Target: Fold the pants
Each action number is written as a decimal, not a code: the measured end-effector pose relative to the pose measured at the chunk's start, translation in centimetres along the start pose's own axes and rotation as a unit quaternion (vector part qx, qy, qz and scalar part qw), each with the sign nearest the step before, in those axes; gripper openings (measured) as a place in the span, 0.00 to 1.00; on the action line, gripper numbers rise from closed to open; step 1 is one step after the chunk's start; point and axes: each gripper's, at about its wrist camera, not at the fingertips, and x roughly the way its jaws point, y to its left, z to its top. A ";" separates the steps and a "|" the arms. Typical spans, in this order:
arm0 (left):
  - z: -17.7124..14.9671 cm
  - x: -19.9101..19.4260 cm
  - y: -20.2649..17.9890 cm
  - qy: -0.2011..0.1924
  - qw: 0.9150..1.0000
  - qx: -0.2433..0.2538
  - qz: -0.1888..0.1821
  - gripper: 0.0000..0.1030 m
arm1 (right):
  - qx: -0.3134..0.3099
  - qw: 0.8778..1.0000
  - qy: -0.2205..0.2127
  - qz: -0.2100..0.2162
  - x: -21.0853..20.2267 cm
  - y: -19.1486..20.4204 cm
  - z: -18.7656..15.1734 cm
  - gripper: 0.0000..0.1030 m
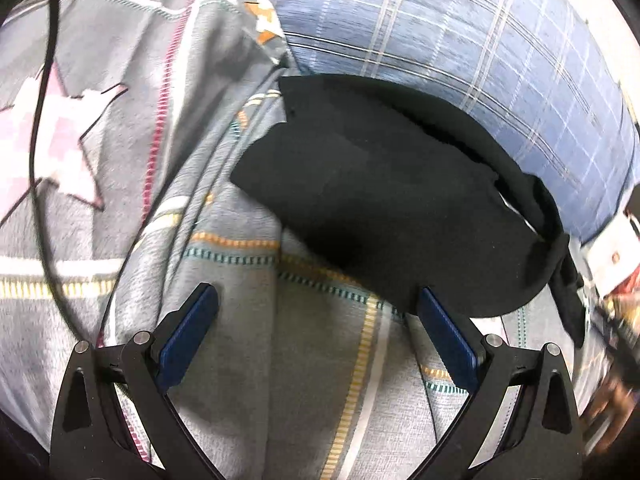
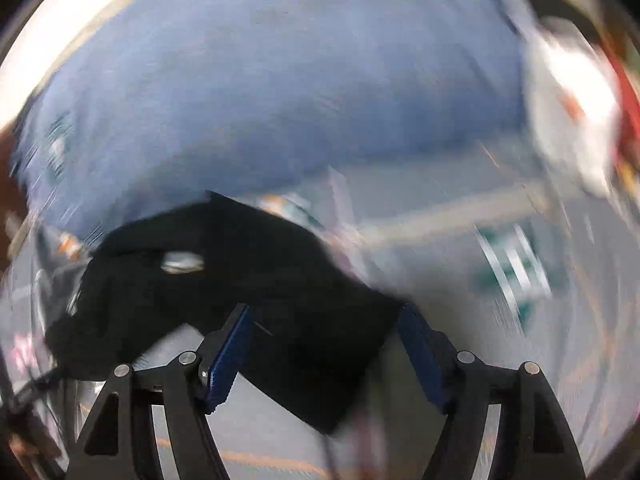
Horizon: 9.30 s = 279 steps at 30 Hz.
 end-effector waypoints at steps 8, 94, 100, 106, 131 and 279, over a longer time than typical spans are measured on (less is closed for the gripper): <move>0.6 1.3 -0.8 -0.002 0.999 -0.037 -0.009 0.98 | 0.076 0.995 0.001 0.056 1.8 -1.3 -1.1 0.73; -3.4 -9.1 3.0 -0.018 0.998 0.037 -0.045 0.33 | -0.071 0.996 -0.040 -0.032 -8.7 -1.7 -1.6 0.14; -3.0 -6.2 0.7 -0.023 0.997 0.041 -0.055 0.55 | -0.127 0.982 0.013 0.138 -5.9 5.3 -3.3 0.15; -3.4 -1.3 0.0 -0.006 0.997 0.067 -0.029 0.55 | -0.172 0.961 0.100 0.191 1.2 11.1 -7.2 0.15; 11.3 4.6 -2.9 0.043 0.985 -0.134 -0.098 0.79 | -0.357 0.930 -0.014 0.088 7.8 17.2 5.5 0.49; -5.5 1.1 -18.1 0.025 0.969 0.194 -0.153 0.64 | -0.074 0.993 0.041 0.078 -4.1 -6.0 -3.2 0.41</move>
